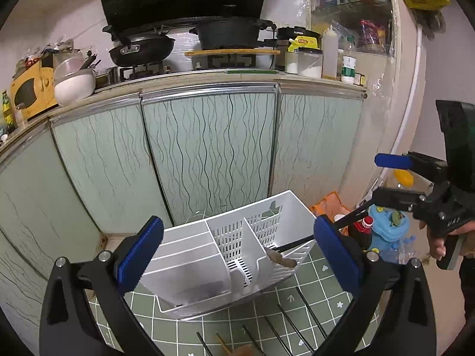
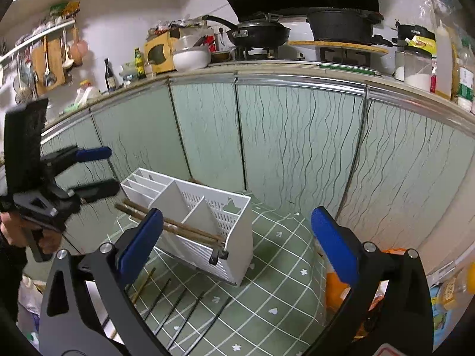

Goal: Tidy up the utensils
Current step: 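Open both tools and move them back over the remaining chopsticks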

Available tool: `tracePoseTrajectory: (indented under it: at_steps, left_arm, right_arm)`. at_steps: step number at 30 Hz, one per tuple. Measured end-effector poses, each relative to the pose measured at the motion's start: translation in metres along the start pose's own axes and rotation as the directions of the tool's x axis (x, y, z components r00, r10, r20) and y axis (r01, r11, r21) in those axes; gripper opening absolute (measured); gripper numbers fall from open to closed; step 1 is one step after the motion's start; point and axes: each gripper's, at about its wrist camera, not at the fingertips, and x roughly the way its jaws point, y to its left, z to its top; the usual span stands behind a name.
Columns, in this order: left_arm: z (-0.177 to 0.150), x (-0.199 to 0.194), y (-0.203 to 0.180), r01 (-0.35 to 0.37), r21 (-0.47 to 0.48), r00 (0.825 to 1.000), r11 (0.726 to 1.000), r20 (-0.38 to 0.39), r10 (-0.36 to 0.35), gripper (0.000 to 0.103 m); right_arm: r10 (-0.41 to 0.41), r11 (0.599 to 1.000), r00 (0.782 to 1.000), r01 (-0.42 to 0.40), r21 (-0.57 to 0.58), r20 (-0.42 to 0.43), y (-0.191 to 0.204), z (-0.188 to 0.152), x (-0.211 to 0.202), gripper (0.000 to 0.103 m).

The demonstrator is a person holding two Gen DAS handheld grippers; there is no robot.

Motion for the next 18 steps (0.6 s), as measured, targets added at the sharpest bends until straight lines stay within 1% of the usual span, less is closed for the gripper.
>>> tracePoseTrajectory:
  at_steps: [3,7,11,18]
  left_arm:
    - [-0.003,-0.007,-0.002,-0.022,0.011,1.0,1.0,0.012,0.022,0.099]
    - [-0.007,-0.018,-0.002,-0.02,-0.004,1.0,1.0,0.019,0.02,0.099]
    - [-0.021,-0.03,-0.009,-0.032,0.009,0.999,0.999,0.028,0.031,0.099]
    - [-0.047,-0.049,-0.017,-0.027,0.014,0.999,1.0,0.023,0.027,0.099]
  right_arm:
    - [-0.001,1.0,1.0,0.001,0.005,0.002,0.001,-0.003,-0.005,0.096]
    - [-0.012,1.0,1.0,0.012,-0.001,-0.002,0.004,-0.01,-0.011,0.096]
    - [-0.033,0.999,0.999,0.033,-0.03,0.0,0.013,-0.024,-0.023,0.096]
    - [-0.03,0.998,1.0,0.03,-0.051,0.001,0.027,-0.055,-0.043,0.096]
